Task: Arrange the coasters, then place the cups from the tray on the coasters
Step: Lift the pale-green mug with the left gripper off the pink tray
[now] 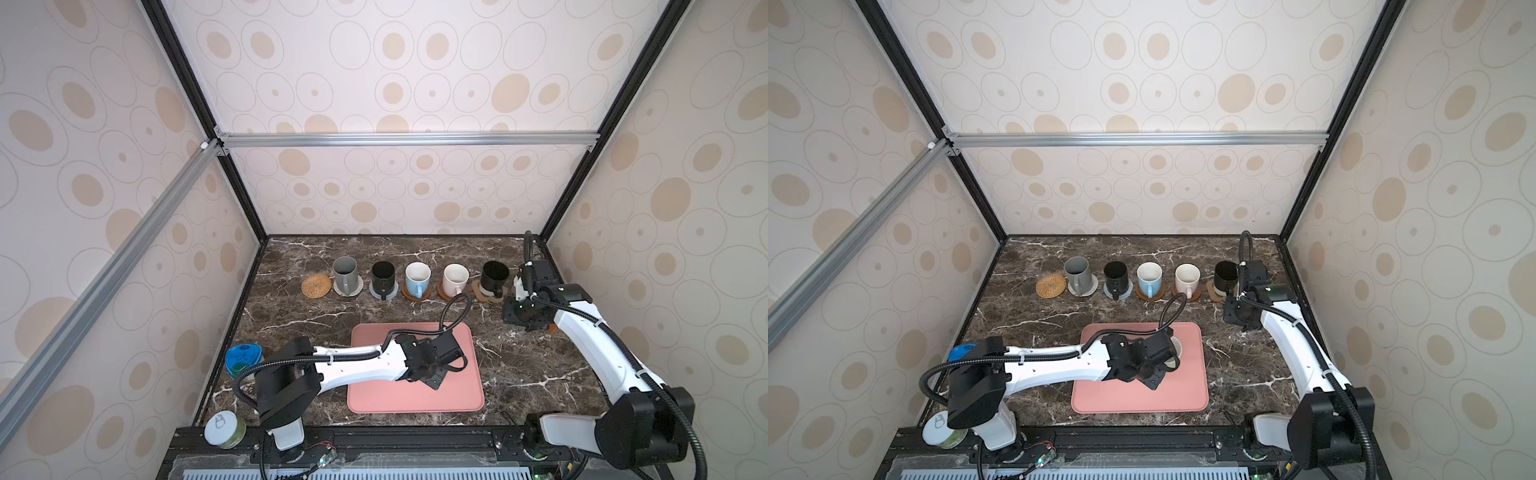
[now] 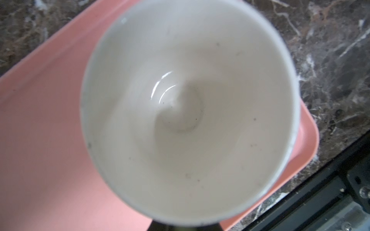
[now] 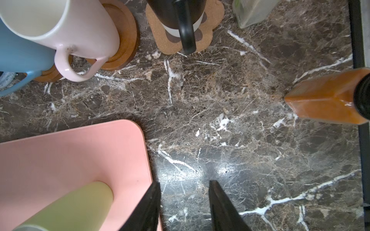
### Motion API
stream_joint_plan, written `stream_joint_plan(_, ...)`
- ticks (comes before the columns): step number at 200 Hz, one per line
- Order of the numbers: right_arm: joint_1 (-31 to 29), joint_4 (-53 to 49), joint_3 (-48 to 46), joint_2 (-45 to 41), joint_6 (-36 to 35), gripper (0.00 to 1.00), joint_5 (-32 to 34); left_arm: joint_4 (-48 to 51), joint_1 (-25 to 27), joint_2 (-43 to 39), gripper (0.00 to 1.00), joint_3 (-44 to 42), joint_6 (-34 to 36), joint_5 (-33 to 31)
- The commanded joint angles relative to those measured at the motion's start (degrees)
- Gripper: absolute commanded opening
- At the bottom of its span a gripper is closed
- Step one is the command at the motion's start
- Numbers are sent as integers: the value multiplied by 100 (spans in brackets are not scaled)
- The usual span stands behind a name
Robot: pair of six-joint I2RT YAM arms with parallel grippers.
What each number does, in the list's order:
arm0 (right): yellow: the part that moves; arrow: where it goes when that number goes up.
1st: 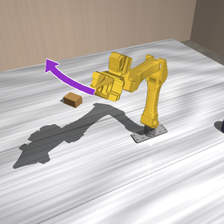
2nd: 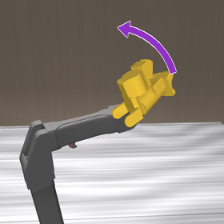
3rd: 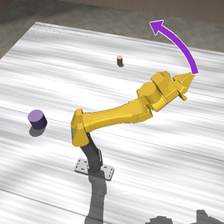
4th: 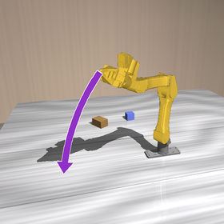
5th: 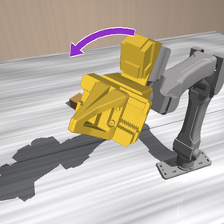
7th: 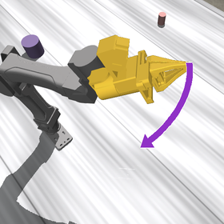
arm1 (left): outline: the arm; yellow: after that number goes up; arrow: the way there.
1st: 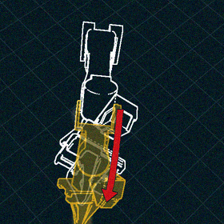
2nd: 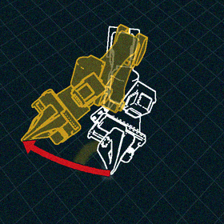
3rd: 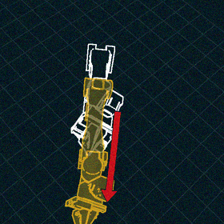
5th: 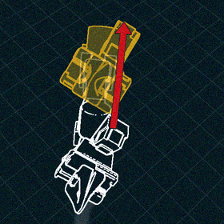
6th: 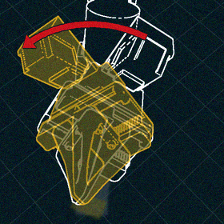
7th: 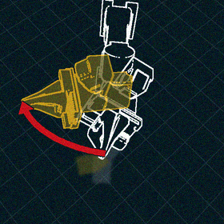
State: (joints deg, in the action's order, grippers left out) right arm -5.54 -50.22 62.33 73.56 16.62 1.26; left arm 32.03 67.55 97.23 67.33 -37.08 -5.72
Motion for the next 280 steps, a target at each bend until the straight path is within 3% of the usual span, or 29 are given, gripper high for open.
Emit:
stream_joint_plan(1, 44, -129, -32, -22, 32, 43, 6, -184, -130, -421, 15, -196, -340, -338)
stream_joint_plan(85, 39, -111, -1, 0, 18, 43, -38, -294, -690, -1396, 15, -1189, -904, -578)
stream_joint_plan(280, 40, -155, 60, 10, 64, 43, -74, -368, -1789, -2397, 13, -1793, -542, -747)
